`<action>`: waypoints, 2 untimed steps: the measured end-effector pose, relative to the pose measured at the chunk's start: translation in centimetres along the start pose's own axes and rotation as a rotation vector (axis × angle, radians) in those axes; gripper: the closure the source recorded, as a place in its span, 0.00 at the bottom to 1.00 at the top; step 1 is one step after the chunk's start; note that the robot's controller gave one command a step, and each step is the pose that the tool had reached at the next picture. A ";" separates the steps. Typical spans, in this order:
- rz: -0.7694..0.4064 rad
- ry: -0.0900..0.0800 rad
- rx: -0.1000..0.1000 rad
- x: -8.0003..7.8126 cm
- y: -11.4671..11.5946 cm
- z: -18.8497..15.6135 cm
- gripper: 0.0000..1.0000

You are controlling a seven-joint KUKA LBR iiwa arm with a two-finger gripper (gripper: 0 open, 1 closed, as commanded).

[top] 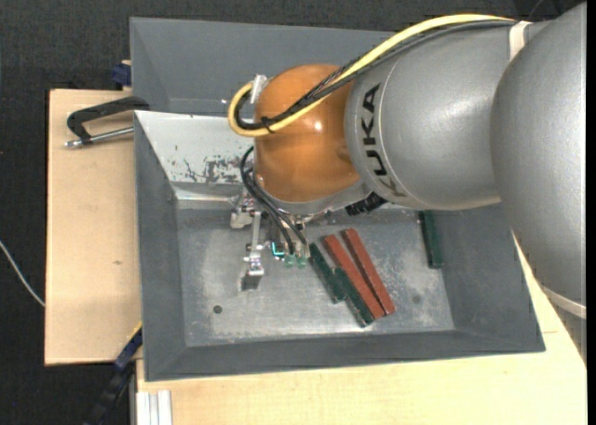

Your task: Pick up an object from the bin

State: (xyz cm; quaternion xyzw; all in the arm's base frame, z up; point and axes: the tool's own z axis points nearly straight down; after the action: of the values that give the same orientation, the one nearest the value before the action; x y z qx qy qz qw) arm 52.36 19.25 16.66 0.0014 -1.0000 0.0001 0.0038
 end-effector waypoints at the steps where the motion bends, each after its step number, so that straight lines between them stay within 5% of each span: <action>1: 0.003 -0.008 -0.002 -0.2 -0.1 -0.4 0.00; 2: -0.085 -0.013 -0.004 -3.1 -4.0 0.1 0.00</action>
Offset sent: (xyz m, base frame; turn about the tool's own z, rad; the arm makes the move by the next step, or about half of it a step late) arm 0.0605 -0.0887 -0.0089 -0.1608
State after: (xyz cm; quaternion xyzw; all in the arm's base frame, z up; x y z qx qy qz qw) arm 55.43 15.27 16.52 0.0441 -0.9990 -0.0019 -0.0025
